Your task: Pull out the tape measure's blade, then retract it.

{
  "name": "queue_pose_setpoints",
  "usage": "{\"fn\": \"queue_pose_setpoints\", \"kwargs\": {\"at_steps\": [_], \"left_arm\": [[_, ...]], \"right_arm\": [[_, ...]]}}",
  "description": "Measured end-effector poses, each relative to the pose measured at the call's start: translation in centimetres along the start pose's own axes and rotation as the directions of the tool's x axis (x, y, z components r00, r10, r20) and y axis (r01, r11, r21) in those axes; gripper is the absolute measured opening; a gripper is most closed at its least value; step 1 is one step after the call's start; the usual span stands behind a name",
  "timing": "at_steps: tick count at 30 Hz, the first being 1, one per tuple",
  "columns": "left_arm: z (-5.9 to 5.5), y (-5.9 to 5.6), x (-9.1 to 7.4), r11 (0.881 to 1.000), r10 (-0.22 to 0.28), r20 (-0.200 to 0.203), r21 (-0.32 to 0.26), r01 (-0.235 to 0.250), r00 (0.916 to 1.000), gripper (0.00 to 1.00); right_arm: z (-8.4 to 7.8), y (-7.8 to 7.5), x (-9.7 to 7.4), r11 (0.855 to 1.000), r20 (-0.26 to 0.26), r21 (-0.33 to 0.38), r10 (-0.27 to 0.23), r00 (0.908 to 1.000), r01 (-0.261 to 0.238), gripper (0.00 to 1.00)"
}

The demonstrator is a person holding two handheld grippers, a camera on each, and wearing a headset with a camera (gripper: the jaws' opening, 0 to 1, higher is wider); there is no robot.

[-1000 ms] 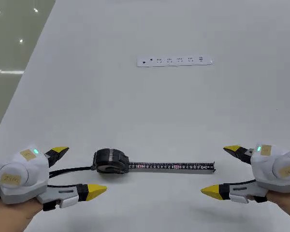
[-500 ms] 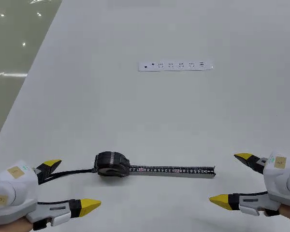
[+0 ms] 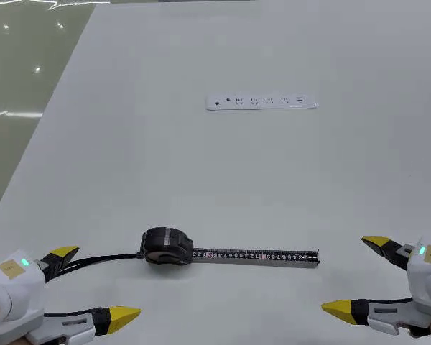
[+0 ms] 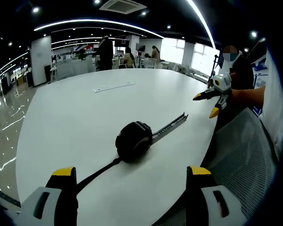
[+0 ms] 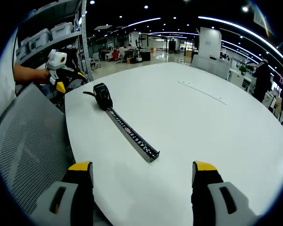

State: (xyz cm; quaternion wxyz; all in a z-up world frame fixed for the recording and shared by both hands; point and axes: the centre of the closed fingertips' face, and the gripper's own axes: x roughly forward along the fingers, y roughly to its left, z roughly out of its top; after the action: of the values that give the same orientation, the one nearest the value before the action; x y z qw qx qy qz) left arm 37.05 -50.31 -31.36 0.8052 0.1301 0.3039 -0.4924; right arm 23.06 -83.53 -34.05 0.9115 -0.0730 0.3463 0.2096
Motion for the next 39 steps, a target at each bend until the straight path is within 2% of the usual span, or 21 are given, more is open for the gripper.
{"fn": "queue_pose_setpoints", "kwargs": {"at_steps": [4,19,39], "left_arm": [[-0.4,0.1,-0.3,1.000,0.002,-0.013,0.007,-0.002,0.9999,0.94],[-1.4,0.4,-1.4,1.000,0.009,-0.001,-0.025,-0.009,1.0000,0.95],[-1.5,0.3,-1.3,0.999,0.009,-0.001,-0.040,-0.009,1.0000,0.95]], "right_arm": [[-0.6,0.1,-0.5,1.000,-0.011,-0.008,-0.004,0.9999,0.004,0.88],[-1.7,0.0,-2.2,0.999,-0.013,0.015,-0.032,0.9994,0.032,0.89],[-1.8,0.1,-2.1,0.999,-0.020,0.019,-0.028,0.9994,0.028,0.88]]}}
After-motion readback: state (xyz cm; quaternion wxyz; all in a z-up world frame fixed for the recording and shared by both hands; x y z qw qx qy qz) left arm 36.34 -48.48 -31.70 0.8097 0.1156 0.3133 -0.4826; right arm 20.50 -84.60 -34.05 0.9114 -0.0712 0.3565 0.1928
